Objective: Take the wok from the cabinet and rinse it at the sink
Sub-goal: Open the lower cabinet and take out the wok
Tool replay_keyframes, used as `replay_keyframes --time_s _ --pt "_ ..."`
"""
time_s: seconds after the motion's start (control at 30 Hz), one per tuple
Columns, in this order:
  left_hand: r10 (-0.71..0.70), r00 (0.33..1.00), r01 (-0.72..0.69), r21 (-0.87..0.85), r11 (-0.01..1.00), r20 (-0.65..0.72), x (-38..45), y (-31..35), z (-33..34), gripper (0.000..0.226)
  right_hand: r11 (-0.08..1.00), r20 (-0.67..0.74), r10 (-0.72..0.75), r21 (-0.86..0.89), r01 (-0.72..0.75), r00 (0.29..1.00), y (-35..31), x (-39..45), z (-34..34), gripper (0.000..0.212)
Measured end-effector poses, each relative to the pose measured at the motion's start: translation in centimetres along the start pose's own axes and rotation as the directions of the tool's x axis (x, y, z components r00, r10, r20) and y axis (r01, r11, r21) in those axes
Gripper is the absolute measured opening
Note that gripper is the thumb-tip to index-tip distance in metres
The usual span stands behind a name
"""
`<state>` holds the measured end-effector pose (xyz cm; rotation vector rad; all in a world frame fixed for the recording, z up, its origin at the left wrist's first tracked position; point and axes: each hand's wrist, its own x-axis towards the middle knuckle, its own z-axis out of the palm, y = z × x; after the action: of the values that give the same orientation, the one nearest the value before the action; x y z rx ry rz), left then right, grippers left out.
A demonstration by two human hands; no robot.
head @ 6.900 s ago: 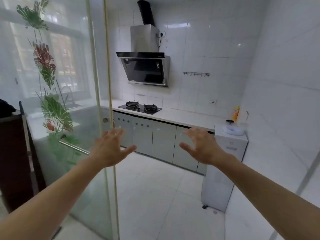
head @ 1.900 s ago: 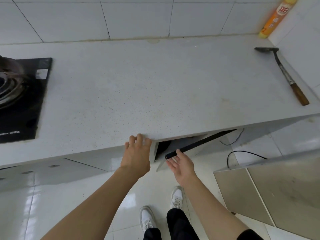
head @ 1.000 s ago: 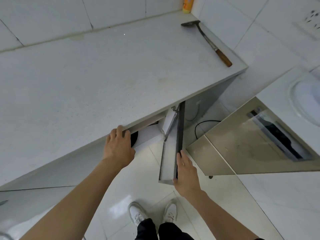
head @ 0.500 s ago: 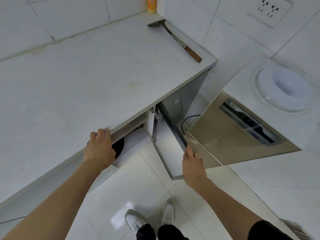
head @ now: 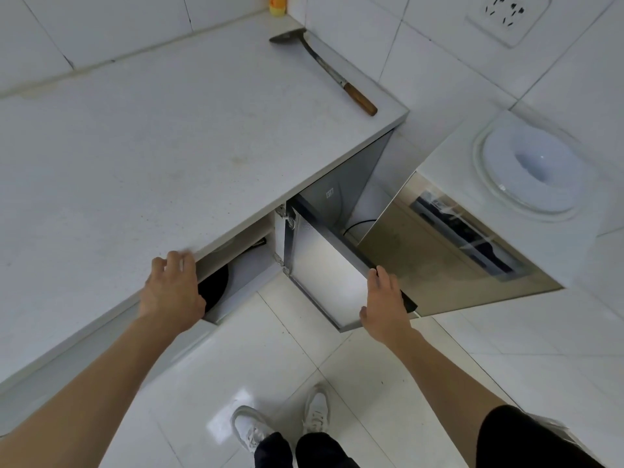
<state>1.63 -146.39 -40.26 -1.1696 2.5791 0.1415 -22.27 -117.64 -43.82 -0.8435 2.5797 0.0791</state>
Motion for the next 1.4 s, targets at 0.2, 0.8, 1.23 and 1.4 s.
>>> replay_keyframes --time_s 0.2,0.8,1.23,1.4 --pt "0.012 1.0 -0.012 0.018 1.0 0.014 -0.2 0.0 -0.4 0.07 0.998 -0.003 0.024 0.056 -0.024 1.0 -0.6 -0.7 0.3 0.079" --pt "-0.165 0.986 0.152 -0.467 0.871 0.012 -9.4 -5.9 -3.4 0.058 0.881 -0.099 -0.47 0.011 0.474 0.877 -16.0 -4.2 -8.6 0.064" --pt "-0.552 0.78 0.511 -0.808 0.292 0.294 -9.7 -4.6 -0.3 0.051 0.472 0.106 -0.878 0.025 0.881 0.467 -29.2 3.3 -6.9 0.06" --pt "-0.611 0.669 0.409 -0.896 -0.174 0.424 -8.0 -2.8 -0.8 0.022 0.289 0.227 -0.924 -0.117 0.95 0.309 -31.0 6.1 -6.9 0.06"
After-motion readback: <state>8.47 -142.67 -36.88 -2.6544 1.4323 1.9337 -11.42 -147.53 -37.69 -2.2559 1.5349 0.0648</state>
